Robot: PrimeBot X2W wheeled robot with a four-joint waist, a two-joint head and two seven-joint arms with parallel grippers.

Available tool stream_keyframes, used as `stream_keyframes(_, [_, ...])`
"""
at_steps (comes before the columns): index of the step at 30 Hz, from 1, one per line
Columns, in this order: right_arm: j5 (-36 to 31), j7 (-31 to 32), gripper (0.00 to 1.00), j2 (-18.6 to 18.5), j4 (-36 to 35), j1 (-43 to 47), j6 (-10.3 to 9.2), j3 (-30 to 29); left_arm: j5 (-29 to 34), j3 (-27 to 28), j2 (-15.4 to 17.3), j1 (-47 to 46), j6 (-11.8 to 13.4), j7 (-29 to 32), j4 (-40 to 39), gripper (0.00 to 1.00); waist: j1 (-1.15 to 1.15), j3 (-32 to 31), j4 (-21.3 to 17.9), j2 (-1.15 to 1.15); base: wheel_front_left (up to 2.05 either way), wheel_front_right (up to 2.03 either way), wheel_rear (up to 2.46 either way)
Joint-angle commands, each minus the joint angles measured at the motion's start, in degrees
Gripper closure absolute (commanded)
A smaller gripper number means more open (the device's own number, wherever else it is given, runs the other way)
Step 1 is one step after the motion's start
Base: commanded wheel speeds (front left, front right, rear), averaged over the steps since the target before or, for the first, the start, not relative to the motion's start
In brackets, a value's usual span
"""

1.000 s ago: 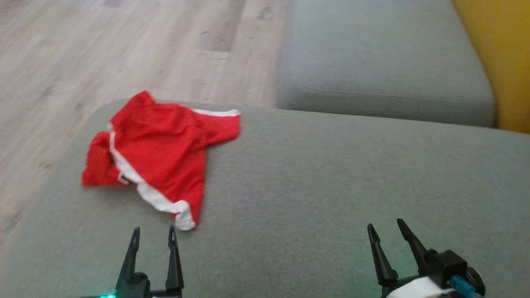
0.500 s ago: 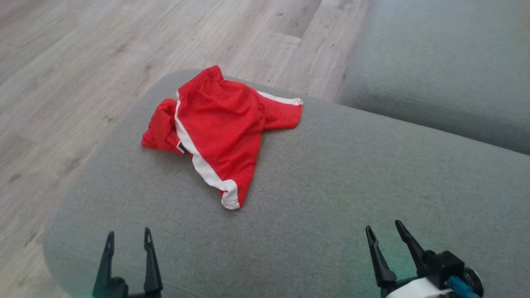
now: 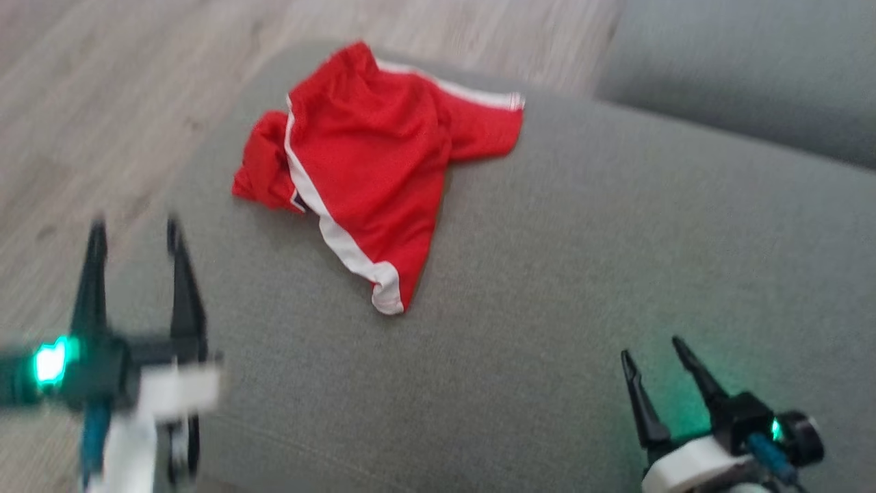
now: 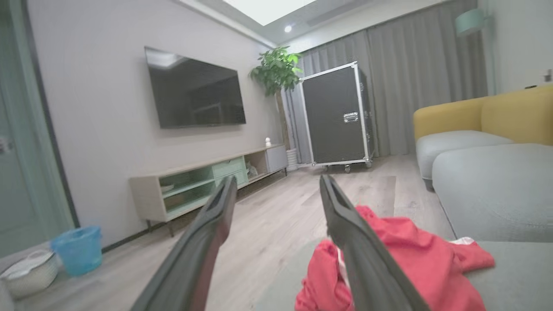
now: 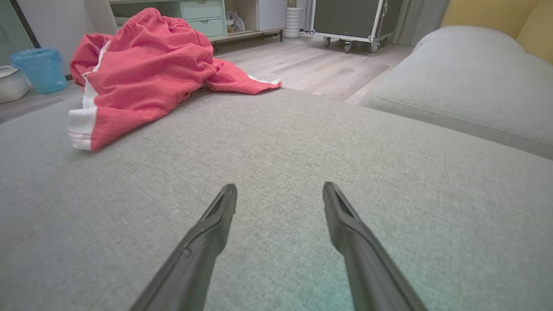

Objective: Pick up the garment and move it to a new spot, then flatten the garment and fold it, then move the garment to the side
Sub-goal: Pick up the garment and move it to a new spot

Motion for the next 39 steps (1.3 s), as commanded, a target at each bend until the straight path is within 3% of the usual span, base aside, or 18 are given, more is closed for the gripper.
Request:
stream_keyframes(1, [-1.2, -0.6, 0.0, -1.7, -2.2, -3.4, -0.04, 0.8, 0.7, 1.0, 2.0, -8.7, -1.5, -0.5, -0.7, 0.0, -0.01, 5.5, -0.4, 0.0, 0.0, 0.0, 0.0])
stream_keyframes(7, [-3.9, -0.6, 0.0, -7.0, -4.7, -7.1, -0.04, -0.2, -0.3, -1.6, 4.3, -30.8, -7.2, 5.9, 9.7, 0.0, -0.01, 13.5, -1.9, 0.0, 0.0, 0.0, 0.0])
stream_keyframes(9, [-4.5, -0.6, 0.0, -9.2, -6.9, -8.7, -0.04, -1.2, 0.3, -2.8, 4.6, -41.8, -8.0, 10.2, 16.7, 0.0, -0.01, 17.4, -3.0, 0.0, 0.0, 0.0, 0.0])
stream_keyframes(14, [-4.4, -0.6, 0.0, -11.4, -9.2, -10.4, -0.04, -1.4, -0.6, -3.0, 5.0, -55.0, -9.4, 17.0, 31.4, 0.0, -0.01, 21.6, -6.0, 0.0, 0.0, 0.0, 0.0])
stream_keyframes(19, [-4.0, -0.6, 0.0, -11.8, -9.9, -11.1, -0.04, -1.6, -3.2, -2.4, 6.3, -62.4, -12.5, 23.2, 44.7, 0.0, -0.01, 24.3, -9.4, 0.0, 0.0, 0.0, 0.0])
stream_keyframes(24, [-3.8, -0.6, 0.0, -11.6, -10.4, -11.3, -0.04, -2.2, -4.6, -3.1, 7.0, -65.2, -14.1, 28.0, 52.9, 0.0, -0.01, 25.9, -11.2, 0.0, 0.0, 0.0, 0.0])
stream_keyframes(30, [-3.6, -0.6, 0.0, -11.3, -10.8, -12.1, -0.04, -2.1, -3.8, -4.2, 10.1, -66.8, -13.8, 27.8, 59.7, 0.0, -0.01, 27.5, -13.0, 0.0, 0.0, 0.0, 0.0])
stream_keyframes(31, [-3.6, -0.6, 0.0, -11.2, -10.9, -12.3, -0.04, -2.1, -3.7, -4.4, 10.4, -67.0, -13.6, 27.2, 60.4, 0.04, -0.01, 27.6, -13.1, 0.0, 0.0, 0.0, 0.0])
stream_keyframes(32, [-3.6, -0.6, 0.0, -11.2, -10.9, -12.4, -0.04, -2.1, -3.5, -4.5, 10.6, -67.2, -13.6, 26.5, 61.0, 1.0, -0.01, 27.7, -13.1, 0.0, 0.0, 0.0, 0.0])
stream_keyframes(39, [-3.1, -0.6, 0.0, -10.1, -9.9, -13.2, -0.04, -2.1, -1.2, -7.4, 11.4, -70.5, -13.6, 16.6, 60.6, 1.0, -0.01, 26.0, -13.3, 0.0, 0.0, 0.0, 0.0])
